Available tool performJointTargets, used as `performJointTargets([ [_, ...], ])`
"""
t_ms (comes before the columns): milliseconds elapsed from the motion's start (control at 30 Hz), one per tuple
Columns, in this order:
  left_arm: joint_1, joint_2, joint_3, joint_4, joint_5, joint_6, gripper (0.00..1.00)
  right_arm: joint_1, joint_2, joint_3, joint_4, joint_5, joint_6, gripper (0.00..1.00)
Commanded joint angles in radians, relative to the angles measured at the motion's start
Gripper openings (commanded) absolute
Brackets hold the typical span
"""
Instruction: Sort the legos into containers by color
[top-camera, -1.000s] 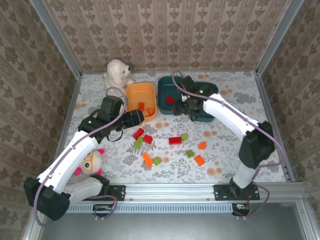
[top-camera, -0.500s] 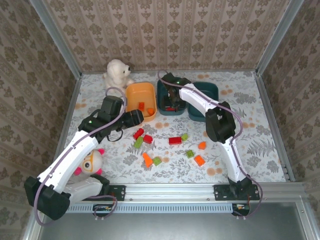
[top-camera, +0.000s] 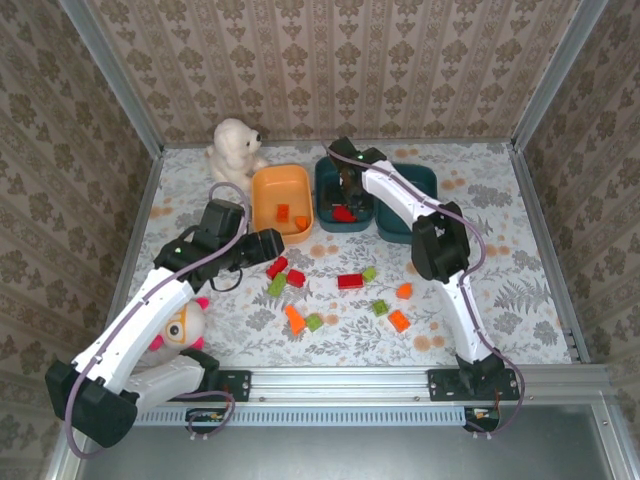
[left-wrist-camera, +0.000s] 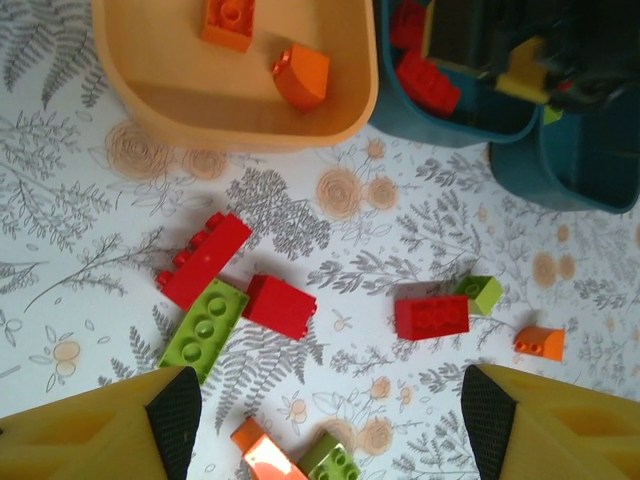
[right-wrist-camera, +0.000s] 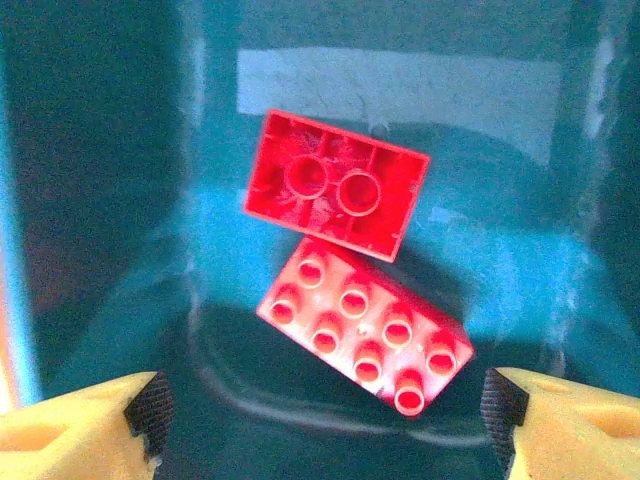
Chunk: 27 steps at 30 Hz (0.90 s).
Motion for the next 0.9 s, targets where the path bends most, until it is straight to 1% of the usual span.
performJointTargets([
  [0, -0.005, 0.005, -0.003, -0.091, 0.017, 0.012, 0.73, 0.016, -0.194, -0.014, 0.077, 0.006, -0.041, 0.83],
  [100, -0.003, -0.002, -0.003, -0.133, 0.01, 0.006, 0.73, 0.034, -0.387, -0.222, 0.271, -0.002, -0.079, 0.81],
  [167, -0.001, -0.002, -0.007, -0.146, 0.018, -0.013, 0.73, 0.047, -0.543, -0.418, 0.434, -0.018, -0.091, 0.81],
  [233, 0.001, 0.013, -0.018, -0.156, 0.038, -0.047, 0.73, 0.061, -0.672, -0.59, 0.564, -0.035, -0.105, 0.82],
  [300, 0.004, 0.047, -0.039, -0.173, 0.076, -0.102, 0.73, 0.084, -0.778, -0.743, 0.646, -0.048, -0.127, 0.83],
  [400, 0.001, 0.154, -0.083, -0.176, 0.185, -0.17, 0.69, 0.115, -0.9, -0.948, 0.685, -0.085, -0.145, 0.84],
  [467, -0.002, 0.231, -0.073, -0.2, 0.211, -0.176, 0.68, 0.149, -0.962, -1.063, 0.693, -0.114, -0.159, 0.84],
  [533, -0.009, 0.293, -0.081, -0.161, 0.274, -0.203, 0.68, 0.188, -1.054, -1.181, 0.727, -0.172, -0.185, 0.84],
  [600, -0.029, 0.334, -0.097, -0.125, 0.326, -0.266, 0.66, 0.221, -1.117, -1.279, 0.763, -0.213, -0.195, 0.84],
  [733, -0.079, 0.392, -0.119, -0.132, 0.328, -0.347, 0.62, 0.262, -1.226, -1.434, 0.813, -0.214, -0.199, 0.85],
  [867, -0.118, 0.41, -0.197, -0.019, 0.355, -0.462, 0.58, 0.262, -1.259, -1.468, 0.784, -0.208, -0.193, 0.85],
])
